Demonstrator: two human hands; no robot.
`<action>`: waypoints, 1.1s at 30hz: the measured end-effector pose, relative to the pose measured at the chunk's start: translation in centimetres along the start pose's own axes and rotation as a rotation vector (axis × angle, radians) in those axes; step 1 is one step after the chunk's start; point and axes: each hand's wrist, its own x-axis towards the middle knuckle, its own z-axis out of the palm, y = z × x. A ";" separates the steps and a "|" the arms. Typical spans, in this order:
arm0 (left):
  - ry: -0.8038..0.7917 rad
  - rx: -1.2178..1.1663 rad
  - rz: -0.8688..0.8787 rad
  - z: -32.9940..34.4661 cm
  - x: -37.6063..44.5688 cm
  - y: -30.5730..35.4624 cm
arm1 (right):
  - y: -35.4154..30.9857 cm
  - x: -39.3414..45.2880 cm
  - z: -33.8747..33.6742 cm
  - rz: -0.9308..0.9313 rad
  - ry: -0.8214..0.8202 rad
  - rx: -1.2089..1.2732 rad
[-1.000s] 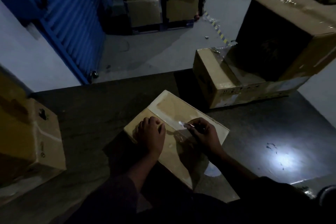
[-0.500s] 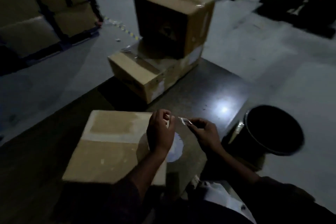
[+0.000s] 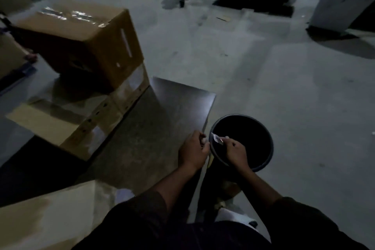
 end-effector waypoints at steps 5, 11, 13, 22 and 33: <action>-0.164 0.053 0.001 6.5 4.7 4.1 | 3.2 7.6 -4.7 0.118 0.064 -0.186; -0.277 0.124 -0.006 10.1 7.2 5.6 | 5.0 11.0 -6.8 0.216 0.048 -0.280; -0.298 0.129 -0.014 10.5 7.8 5.8 | 5.3 11.7 -7.0 0.231 0.037 -0.294; -0.328 0.163 -0.014 11.4 9.2 6.4 | 6.7 13.8 -7.6 0.303 0.002 -0.358; -0.317 0.158 -0.029 11.9 9.3 7.0 | 7.0 14.3 -7.8 0.239 -0.091 -0.354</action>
